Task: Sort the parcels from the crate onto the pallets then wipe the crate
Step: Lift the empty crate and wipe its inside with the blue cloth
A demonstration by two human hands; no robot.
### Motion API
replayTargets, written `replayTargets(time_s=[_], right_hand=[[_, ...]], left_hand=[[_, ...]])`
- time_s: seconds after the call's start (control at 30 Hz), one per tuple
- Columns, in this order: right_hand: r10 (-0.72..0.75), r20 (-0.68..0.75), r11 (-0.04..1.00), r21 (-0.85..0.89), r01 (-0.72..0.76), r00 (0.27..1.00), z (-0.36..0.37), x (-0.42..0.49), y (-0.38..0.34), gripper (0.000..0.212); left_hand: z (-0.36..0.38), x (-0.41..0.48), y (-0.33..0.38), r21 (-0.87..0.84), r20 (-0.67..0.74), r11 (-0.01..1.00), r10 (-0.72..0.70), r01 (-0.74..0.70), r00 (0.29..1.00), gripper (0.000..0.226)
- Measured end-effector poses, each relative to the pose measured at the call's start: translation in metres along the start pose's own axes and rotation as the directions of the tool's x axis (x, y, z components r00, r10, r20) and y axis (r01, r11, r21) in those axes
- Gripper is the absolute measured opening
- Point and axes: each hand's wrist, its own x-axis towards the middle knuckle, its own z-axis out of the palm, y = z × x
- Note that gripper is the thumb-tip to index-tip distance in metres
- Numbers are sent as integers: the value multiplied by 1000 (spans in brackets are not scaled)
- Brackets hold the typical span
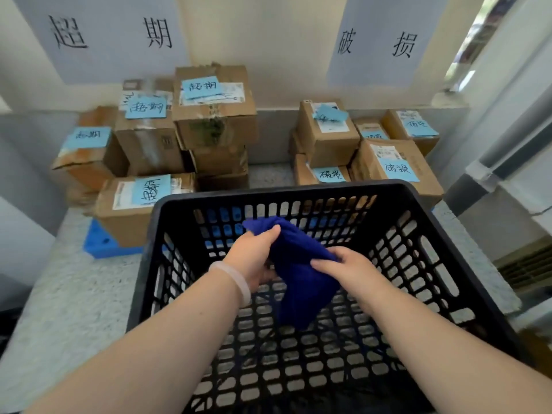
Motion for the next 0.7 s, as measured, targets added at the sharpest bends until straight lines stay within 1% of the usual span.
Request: replayTargets(time_s=[0.07,0.13,0.23,0.27,0.3,0.33,0.37,0.4,0.43,0.47,0.5,0.57,0.6,0.63,0.67,0.7], right_hand=[[16,11,993,117,-17,1000,1,-2,-6,18],[44,42,970,238,-53,998,3,-3,-10,16],[78,64,904,416,-97,995,7,-1,-19,15],[77,71,876,471,-102,994,9,-2,-23,16],[68,80,854,511,-100,994,10,-2,-23,18],[58,94,836,540,-100,994,12,-2,-25,22],[50,114,825,555,-105,992,12,-3,-25,27],[46,135,820,561,-114,990,13,-4,-26,31],[37,163,813,569,-124,986,14,-4,-26,33],[25,185,806,578,-129,982,16,-5,-27,33],[3,190,801,588,-116,982,18,-6,-28,32],[-54,118,805,592,-27,992,23,-6,-28,39],[-83,62,817,575,32,995,25,-6,-27,49],[-118,17,835,543,91,993,26,-6,-25,61],[-165,11,859,493,139,986,28,-8,-25,73],[-206,46,887,431,167,977,31,-8,-23,84]], left_hand=[[-14,0,-2,84,-57,996,12,-7,998,31],[-24,-2,-5,164,-103,986,27,-10,994,34],[-31,-8,-8,139,-157,990,8,15,988,49],[-33,-9,-11,173,-184,985,34,-2,982,55],[-34,-12,-13,283,-200,958,99,-40,975,62],[-35,-11,-16,398,-162,912,180,-103,970,69],[-34,-13,-18,448,-62,873,242,-190,968,71],[-30,-18,-18,428,81,868,242,-253,967,67],[-24,-23,-17,394,214,878,199,-271,956,62],[-19,-27,-17,400,295,872,168,-281,941,58],[-15,-28,-17,421,306,857,176,-299,936,54],[-11,-27,-15,433,205,840,262,-328,943,42],[-11,-25,-14,402,139,856,294,-325,946,35],[-11,-25,-12,351,103,880,302,-319,948,29],[-12,-25,-11,301,84,903,294,-306,952,26],[-11,-27,-9,245,84,928,268,-281,960,25]])
